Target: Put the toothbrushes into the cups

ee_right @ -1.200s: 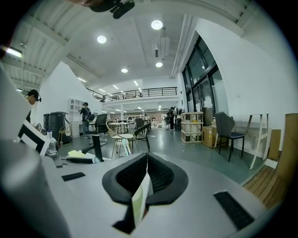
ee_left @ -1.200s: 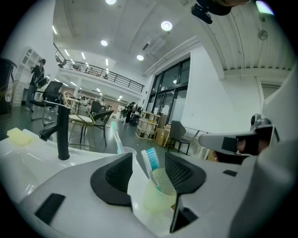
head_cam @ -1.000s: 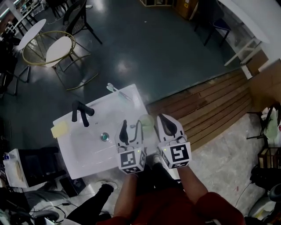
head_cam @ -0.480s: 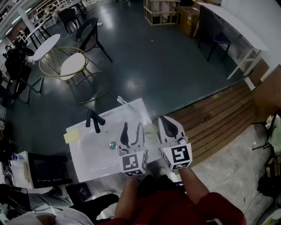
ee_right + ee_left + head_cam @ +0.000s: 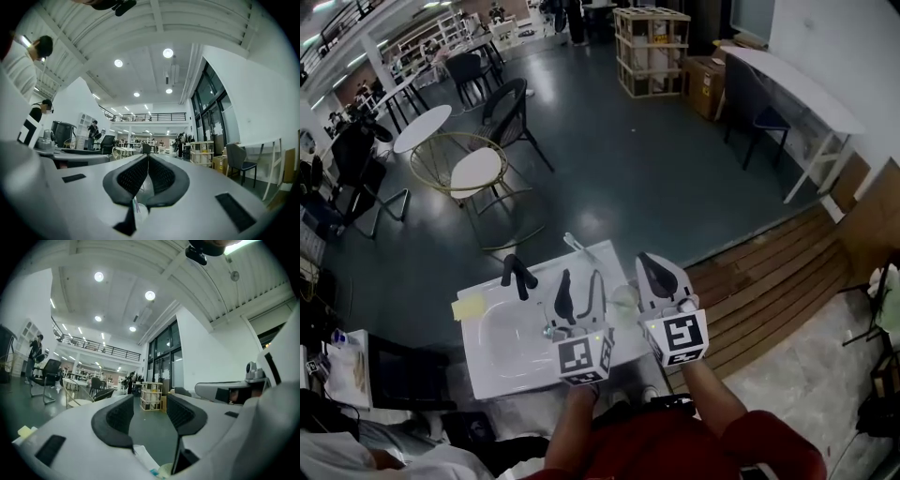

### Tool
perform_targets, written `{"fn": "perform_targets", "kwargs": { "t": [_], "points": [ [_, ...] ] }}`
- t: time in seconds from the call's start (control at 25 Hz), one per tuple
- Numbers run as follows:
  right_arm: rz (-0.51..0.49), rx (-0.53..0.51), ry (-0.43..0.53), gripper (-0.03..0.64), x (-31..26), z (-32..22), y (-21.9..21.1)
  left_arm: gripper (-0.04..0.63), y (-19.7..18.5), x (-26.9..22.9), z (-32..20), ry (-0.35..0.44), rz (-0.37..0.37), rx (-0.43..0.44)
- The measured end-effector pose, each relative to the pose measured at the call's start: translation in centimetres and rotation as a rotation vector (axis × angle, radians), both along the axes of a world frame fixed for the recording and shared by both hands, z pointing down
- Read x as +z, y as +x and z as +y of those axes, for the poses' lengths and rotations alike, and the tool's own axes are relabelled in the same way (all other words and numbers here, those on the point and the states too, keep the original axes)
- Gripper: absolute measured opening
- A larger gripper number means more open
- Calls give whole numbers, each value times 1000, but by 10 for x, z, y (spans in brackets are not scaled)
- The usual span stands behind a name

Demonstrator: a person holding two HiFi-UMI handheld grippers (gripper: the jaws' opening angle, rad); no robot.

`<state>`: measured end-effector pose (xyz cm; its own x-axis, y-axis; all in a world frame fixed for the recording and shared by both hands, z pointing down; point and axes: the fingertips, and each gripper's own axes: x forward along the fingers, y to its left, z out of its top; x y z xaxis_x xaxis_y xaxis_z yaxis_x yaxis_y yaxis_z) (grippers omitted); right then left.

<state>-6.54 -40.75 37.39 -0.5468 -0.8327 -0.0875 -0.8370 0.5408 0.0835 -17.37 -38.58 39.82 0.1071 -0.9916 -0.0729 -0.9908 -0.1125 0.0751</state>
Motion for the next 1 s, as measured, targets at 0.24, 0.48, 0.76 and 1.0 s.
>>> {"fn": "perform_targets", "kwargs": {
  "t": [0.24,0.48,0.76,1.0],
  "points": [
    [-23,-13,42,30,-18,7,-7,222,-5,-24,6,34,-10,-15],
    [-26,-8,62,29,-27,10,-5,221,-5,-34,9,52,-16,-22],
    [-28,-2,66,31,-27,13,-5,218,-3,-37,11,67,-7,-1],
    [-28,-9,65,30,-27,13,-10,139,-8,-41,11,74,-18,-15]
  ]
}}
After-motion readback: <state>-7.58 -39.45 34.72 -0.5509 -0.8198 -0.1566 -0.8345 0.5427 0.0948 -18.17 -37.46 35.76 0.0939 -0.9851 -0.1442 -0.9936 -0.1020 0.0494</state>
